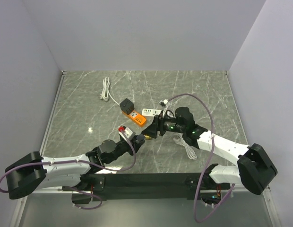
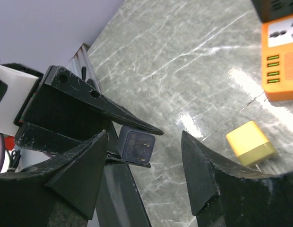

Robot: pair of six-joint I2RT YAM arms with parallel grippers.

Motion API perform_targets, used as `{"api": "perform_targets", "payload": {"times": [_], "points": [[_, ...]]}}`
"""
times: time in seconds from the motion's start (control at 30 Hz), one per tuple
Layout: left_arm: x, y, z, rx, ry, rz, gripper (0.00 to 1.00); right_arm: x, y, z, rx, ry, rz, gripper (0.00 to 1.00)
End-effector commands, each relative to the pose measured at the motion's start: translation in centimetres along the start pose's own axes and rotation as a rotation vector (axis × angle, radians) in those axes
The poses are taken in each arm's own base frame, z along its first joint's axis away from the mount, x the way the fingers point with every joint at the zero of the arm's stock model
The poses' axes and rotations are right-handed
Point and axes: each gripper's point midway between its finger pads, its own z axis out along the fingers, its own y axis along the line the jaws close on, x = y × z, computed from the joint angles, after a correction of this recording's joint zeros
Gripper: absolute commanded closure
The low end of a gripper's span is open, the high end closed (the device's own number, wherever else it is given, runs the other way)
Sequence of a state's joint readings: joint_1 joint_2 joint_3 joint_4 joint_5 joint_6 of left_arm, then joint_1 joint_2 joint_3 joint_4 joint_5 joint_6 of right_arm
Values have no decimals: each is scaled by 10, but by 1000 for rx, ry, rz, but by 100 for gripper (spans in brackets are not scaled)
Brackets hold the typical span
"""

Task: Insert the plug

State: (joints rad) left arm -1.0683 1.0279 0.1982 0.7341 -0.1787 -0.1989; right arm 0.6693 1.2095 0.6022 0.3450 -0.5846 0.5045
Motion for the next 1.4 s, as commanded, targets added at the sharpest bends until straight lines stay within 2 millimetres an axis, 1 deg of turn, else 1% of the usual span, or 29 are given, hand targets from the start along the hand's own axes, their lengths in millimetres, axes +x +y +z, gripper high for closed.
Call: {"api": "perform_targets", "payload": {"times": [0.0,0.13,0.27,0.4,0.5,0.53,0.6,0.63,0.67,0.73,0.87,1.1,1.17,1.2,1.23,1.27,1.3,1.37], "points": [[-20,-8,6,27,-51,12,99,-6,8,5,-57,1,-21,31],[-18,-6,7,18,-51,12,99,2,7,11,-79,37,-8,34],[-19,-6,6,22,-57,17,99,11,0,16,-67,66,9,39],[-20,-5,4,16,-68,15,99,16,-6,18,-48,77,14,48],[-23,-1,3,-2,-80,12,99,18,-8,18,-42,81,15,60],[-26,-1,2,-4,-91,10,99,21,-9,19,-42,90,18,67],[-27,2,0,-19,-104,9,99,24,-9,20,-48,97,21,75],[-30,2,-1,-18,-118,6,99,25,-11,21,-44,102,30,95],[-31,3,-3,-20,-125,4,99,26,-11,22,-46,103,30,98],[-33,3,-6,-19,-138,2,99,29,-12,23,-52,110,34,99],[-37,4,-9,-18,-159,-3,99,30,-11,25,-50,116,33,100],[-29,9,0,-58,-115,0,99,29,-16,24,-18,105,25,100],[-30,11,1,-71,-123,-9,98,28,-17,24,-18,94,22,100],[-32,11,1,-74,-128,-13,91,30,-17,24,-19,93,32,100],[-34,12,0,-75,-141,-20,87,26,-16,24,-25,80,28,100],[-34,11,-1,-71,-146,-20,80,26,-15,24,-28,79,28,100],[-37,11,-2,-67,-159,-26,76,26,-14,24,-29,77,27,100],[-38,9,-5,-56,-171,-30,71,23,-13,24,-30,69,24,100]]}}
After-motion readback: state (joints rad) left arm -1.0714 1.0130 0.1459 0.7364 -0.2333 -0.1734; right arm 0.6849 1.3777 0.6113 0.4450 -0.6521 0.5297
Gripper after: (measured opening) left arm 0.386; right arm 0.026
